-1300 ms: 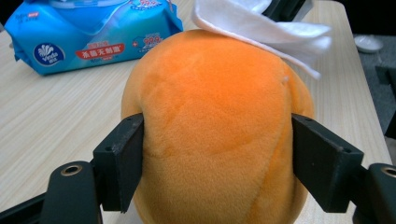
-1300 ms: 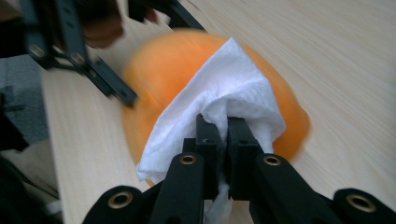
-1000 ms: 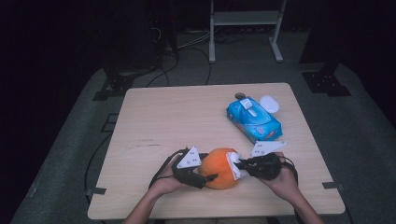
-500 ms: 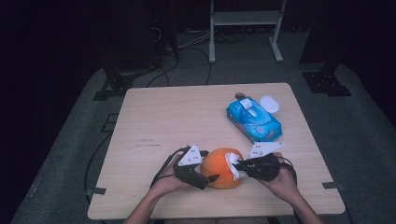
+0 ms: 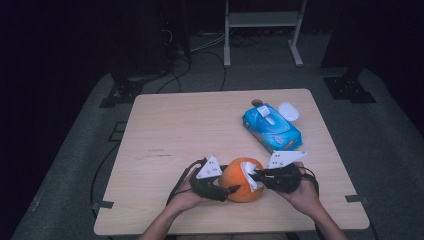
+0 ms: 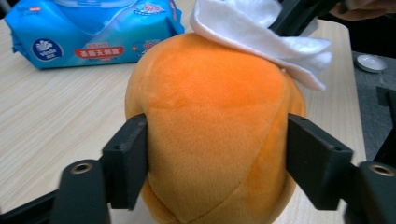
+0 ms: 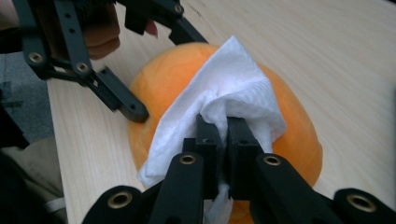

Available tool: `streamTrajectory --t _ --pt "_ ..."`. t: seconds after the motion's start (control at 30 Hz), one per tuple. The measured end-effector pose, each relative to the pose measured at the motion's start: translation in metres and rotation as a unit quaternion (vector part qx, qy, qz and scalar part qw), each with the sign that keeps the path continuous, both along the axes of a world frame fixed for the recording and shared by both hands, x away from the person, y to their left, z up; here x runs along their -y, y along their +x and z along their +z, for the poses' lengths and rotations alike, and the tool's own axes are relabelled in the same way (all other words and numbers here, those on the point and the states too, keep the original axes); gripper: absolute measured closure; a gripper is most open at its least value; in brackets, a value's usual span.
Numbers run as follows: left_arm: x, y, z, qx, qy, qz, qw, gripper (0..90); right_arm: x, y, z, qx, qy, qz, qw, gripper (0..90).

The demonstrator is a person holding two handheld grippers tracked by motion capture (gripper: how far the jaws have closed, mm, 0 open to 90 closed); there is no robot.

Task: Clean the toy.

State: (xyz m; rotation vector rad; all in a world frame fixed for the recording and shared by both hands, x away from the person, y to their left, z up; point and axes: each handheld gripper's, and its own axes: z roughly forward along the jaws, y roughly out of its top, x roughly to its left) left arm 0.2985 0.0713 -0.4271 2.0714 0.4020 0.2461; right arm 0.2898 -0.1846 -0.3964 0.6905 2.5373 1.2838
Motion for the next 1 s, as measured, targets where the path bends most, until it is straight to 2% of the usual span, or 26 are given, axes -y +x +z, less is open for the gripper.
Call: streamTrajectory --t 0.1,0.17,0.23,0.33,0.43,0.53,0.63,0.67,0.73,0.77,0.8,0.83,0.87,1.0 --pt "-0.002 0.005 -0.005 -0.015 -0.015 0.0 0.9998 15.5 0.006 0.002 -0.006 -0.013 -0.005 -0.003 0.9999 84.6" --pt "-0.003 0.01 -0.009 -0.033 -0.021 0.007 0.9992 8.7 0.008 0.003 -0.008 -0.017 -0.007 -0.004 0.9998 84.6" --pt "-0.004 0.013 -0.014 -0.045 -0.026 0.006 0.9986 4.6 0.008 0.003 -0.009 -0.018 -0.007 -0.001 0.9998 84.6" --pt "-0.005 0.017 -0.019 -0.065 -0.036 -0.007 0.9972 6.0 0.007 0.002 -0.009 -0.017 -0.011 0.002 0.9998 84.5" --pt "-0.004 0.013 -0.014 -0.054 -0.036 -0.003 0.9979 20.0 0.007 0.003 -0.008 -0.014 -0.007 -0.005 0.9999 84.6" --pt "-0.005 0.007 0.002 -0.028 -0.034 -0.001 0.999 29.1 0.007 0.003 -0.002 -0.008 0.017 -0.01 0.9998 84.8" --pt "-0.008 0.002 0.014 -0.008 -0.025 0.007 0.9996 30.0 0.007 0.002 0.004 0.001 0.03 -0.014 0.9994 84.7" --pt "-0.008 0.001 0.015 -0.002 -0.012 0.012 0.9999 30.2 0.007 0.002 0.003 0.0 0.031 -0.014 0.9994 84.7" --pt "-0.005 0.001 0.011 -0.004 0.006 0.02 0.9998 30.8 0.005 0.006 -0.006 -0.014 0.022 -0.019 0.9995 84.7" --pt "-0.004 0.002 0.009 -0.007 0.004 0.022 0.9997 30.8 0.005 0.006 -0.006 -0.014 0.022 -0.019 0.9995 84.7" --pt "-0.003 0.002 0.008 -0.009 0.0 0.028 0.9996 30.8 0.002 0.004 -0.005 -0.007 0.019 -0.021 0.9996 84.8" --pt "-0.002 0.002 0.008 -0.009 0.002 0.03 0.9995 30.8 0.002 0.004 -0.005 -0.007 0.019 -0.021 0.9996 84.8" --pt "0.0 0.001 0.009 -0.007 0.007 0.03 0.9995 30.8 -0.001 0.0 0.0 0.003 0.023 -0.015 0.9996 84.8" --pt "0.007 -0.004 0.008 0.0 0.014 0.03 0.9995 28.9 -0.005 -0.004 0.006 0.013 0.021 -0.005 0.9997 84.7"
